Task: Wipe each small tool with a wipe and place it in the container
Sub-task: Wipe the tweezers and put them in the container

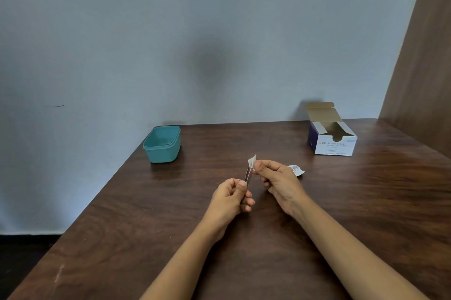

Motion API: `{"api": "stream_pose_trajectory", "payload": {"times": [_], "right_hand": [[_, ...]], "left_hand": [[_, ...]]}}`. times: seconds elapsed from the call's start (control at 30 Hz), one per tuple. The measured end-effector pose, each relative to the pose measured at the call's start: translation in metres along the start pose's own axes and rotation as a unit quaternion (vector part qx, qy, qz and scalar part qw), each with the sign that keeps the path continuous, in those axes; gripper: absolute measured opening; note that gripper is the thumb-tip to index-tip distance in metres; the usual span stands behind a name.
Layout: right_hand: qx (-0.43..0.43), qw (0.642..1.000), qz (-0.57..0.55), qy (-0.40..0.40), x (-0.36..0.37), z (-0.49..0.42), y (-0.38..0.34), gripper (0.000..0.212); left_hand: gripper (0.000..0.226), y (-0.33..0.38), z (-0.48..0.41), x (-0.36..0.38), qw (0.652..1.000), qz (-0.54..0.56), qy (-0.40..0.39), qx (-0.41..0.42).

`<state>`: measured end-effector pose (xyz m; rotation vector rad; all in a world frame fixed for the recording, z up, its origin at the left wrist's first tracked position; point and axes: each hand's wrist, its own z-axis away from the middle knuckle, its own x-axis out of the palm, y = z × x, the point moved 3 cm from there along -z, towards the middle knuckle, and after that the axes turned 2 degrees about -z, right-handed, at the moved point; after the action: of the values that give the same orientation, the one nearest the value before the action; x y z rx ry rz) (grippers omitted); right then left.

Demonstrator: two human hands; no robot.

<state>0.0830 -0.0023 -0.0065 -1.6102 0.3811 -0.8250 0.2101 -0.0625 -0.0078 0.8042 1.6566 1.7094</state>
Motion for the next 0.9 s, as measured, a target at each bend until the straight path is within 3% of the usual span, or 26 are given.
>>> {"api": "stream_pose_trajectory", "payload": {"times": [0.17, 0.4, 0.6, 0.9], "right_hand": [[0.015, 1.0, -0.013, -0.002, 0.0, -0.0005, -0.0014, 0.004], [0.036, 0.995, -0.05, 0.075, -0.0045, -0.0028, -0.005, 0.015], [-0.013, 0.995, 0.03, 0.095, -0.0067, -0.0012, -0.0059, 0.017], [0.028, 0.998, -0.029, 0.057, -0.0083, -0.0095, 0.0017, 0.013]], "left_hand": [[0.018, 0.0005, -0.0002, 0.0003, 1.0, 0.0, -0.002, -0.009], [0.021, 0.0001, 0.002, 0.0046, 0.997, -0.065, -0.021, 0.022], [0.019, 0.0004, 0.003, 0.0072, 0.993, -0.113, -0.014, 0.04], [0.025, 0.0001, 0.003, 0.0077, 0.986, -0.158, 0.003, 0.043]]}}
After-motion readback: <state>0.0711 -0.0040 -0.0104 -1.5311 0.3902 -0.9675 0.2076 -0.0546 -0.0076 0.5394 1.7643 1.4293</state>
